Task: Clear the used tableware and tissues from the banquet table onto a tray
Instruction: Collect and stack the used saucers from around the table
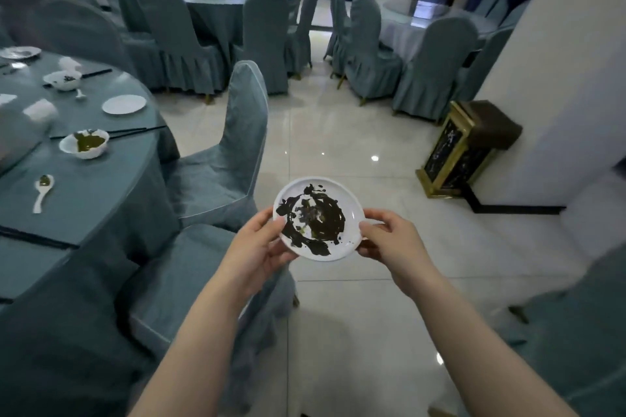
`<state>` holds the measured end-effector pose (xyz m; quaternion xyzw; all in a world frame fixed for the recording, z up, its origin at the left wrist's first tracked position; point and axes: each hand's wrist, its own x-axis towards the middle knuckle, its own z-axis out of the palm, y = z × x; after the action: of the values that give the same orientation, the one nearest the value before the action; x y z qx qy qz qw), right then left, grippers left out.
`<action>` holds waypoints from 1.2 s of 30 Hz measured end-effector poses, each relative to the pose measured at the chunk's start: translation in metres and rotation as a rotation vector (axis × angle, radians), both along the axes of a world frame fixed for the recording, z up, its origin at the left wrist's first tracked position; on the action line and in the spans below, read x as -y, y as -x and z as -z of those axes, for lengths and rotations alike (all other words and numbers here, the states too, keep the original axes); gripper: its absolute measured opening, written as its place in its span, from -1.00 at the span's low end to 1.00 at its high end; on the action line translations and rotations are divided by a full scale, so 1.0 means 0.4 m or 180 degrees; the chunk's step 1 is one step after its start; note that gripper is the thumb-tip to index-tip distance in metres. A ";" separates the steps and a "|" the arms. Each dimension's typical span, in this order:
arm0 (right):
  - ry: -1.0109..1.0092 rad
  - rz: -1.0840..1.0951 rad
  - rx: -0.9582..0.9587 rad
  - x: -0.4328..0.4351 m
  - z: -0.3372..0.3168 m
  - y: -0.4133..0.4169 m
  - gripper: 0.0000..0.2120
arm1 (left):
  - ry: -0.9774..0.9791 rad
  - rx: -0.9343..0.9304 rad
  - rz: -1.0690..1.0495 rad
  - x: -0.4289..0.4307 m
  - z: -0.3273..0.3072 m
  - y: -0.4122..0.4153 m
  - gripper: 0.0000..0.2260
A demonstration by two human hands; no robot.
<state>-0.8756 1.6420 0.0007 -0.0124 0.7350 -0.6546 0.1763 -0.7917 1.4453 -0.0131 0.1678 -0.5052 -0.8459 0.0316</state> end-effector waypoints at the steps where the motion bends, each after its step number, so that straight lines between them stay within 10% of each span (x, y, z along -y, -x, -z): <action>1: -0.0003 0.0042 0.0036 -0.039 0.003 0.020 -0.79 | -0.0006 0.0006 0.0054 -0.034 0.002 0.026 -0.78; 18: -0.0103 0.0454 0.0467 -0.280 0.047 0.620 -0.85 | -0.0128 0.0193 0.0129 -0.115 0.090 0.717 -0.81; 36: 0.0159 -0.0856 0.0303 0.067 0.036 1.415 -0.82 | 0.0088 -0.0120 -0.1223 0.219 0.000 1.218 -0.80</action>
<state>-1.4417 1.6151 -0.0137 -0.0841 0.7010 -0.6431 0.2967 -1.2788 1.3577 -0.0131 0.2448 -0.4748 -0.8203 0.2042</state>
